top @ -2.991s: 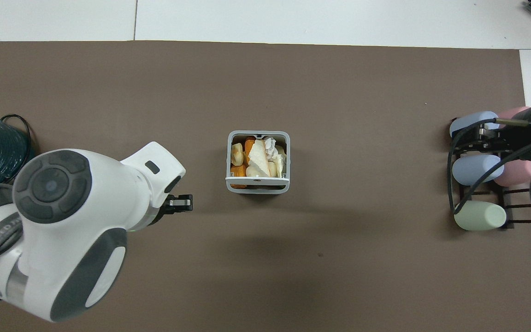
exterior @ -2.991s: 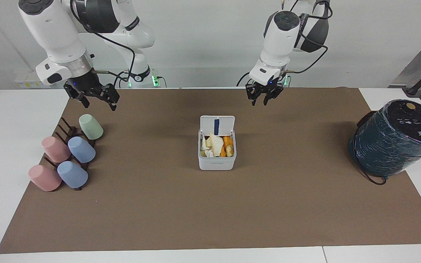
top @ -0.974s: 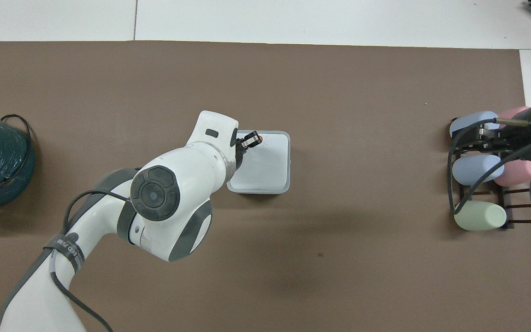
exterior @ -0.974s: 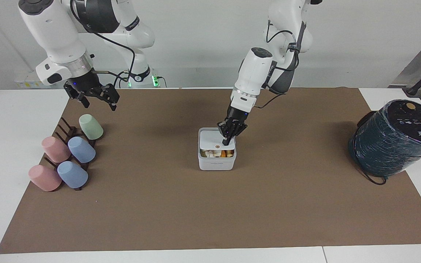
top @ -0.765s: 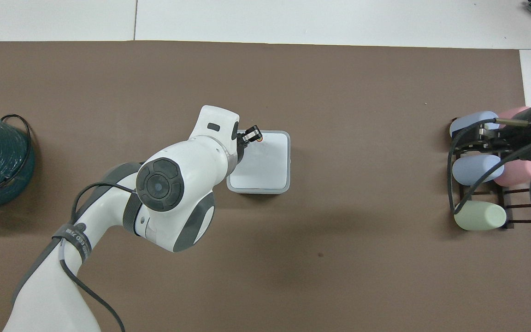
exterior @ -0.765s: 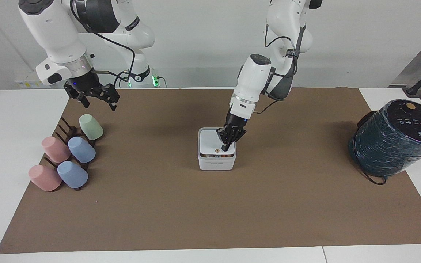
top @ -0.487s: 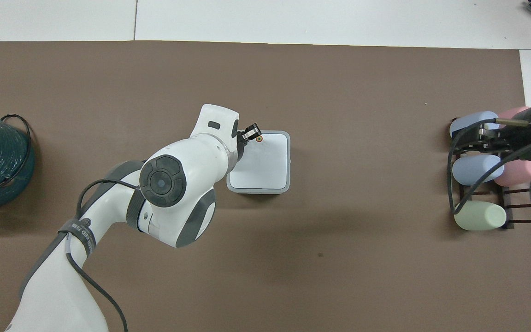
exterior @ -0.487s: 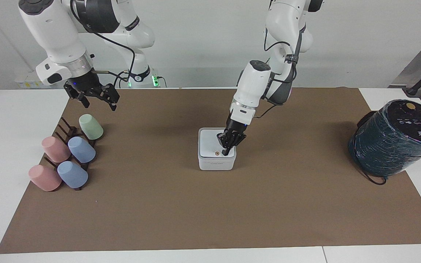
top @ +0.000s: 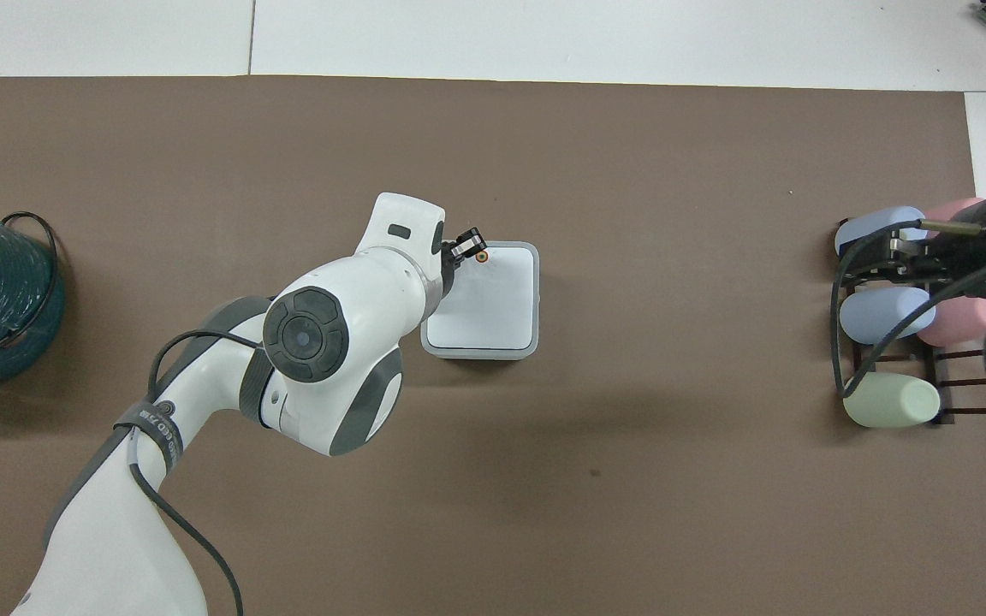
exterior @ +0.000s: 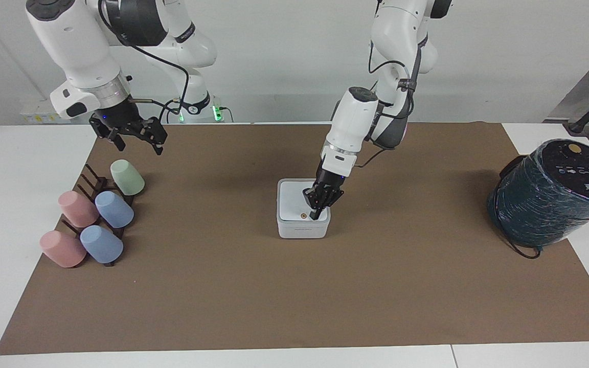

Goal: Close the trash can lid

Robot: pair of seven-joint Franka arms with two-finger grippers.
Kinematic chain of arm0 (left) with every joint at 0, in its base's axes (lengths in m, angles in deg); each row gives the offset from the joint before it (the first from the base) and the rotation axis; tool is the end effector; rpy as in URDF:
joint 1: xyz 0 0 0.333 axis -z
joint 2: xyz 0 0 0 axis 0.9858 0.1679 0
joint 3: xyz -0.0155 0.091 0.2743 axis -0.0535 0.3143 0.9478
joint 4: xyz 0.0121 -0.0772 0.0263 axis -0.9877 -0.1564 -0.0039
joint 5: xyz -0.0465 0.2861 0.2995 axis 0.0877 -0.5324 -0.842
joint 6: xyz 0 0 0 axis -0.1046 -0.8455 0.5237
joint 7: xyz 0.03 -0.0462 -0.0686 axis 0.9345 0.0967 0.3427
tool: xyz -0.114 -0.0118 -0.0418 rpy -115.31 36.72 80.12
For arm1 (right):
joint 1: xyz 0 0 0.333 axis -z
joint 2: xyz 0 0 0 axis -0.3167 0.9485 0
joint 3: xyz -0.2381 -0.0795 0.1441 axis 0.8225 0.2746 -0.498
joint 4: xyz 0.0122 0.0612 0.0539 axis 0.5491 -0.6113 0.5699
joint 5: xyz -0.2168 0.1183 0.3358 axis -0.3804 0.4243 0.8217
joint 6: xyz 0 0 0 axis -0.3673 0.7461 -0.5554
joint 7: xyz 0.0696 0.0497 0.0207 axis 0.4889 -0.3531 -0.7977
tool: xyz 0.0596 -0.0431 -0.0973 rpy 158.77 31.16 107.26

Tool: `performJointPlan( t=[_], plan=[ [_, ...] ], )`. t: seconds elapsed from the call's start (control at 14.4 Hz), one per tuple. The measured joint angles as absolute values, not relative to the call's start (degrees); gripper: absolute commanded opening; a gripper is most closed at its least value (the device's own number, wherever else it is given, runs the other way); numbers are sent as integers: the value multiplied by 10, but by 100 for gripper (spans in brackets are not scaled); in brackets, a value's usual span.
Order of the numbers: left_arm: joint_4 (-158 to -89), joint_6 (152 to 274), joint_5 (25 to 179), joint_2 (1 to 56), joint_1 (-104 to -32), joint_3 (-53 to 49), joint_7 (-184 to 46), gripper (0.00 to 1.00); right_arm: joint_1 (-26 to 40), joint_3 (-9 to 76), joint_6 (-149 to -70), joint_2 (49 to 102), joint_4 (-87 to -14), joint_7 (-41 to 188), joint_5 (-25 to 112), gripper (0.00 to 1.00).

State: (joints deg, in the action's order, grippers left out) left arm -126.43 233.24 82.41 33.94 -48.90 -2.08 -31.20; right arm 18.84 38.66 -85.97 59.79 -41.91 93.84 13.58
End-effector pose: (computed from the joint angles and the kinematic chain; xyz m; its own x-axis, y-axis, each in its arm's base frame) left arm 0.5546 -0.3711 0.3451 0.8649 0.4483 0.2257 0.3117 -0.8322 0.4586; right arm 0.5803 0.0220 0.5515 0.9853 -0.1702 -0.0150 -0.1703 -0.9854 -0.0065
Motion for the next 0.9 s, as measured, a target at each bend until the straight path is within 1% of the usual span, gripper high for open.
performJointPlan(
  t=[0.42,0.9],
  plan=[
    [-1264,2337,824,341,-481,-21,-314,8,188,387,-860,598,-419,938,136,100],
    [-1256,2348,824,355,-443,-21,-314,8,188,387,-860,598,-419,938,136,100]
  ],
)
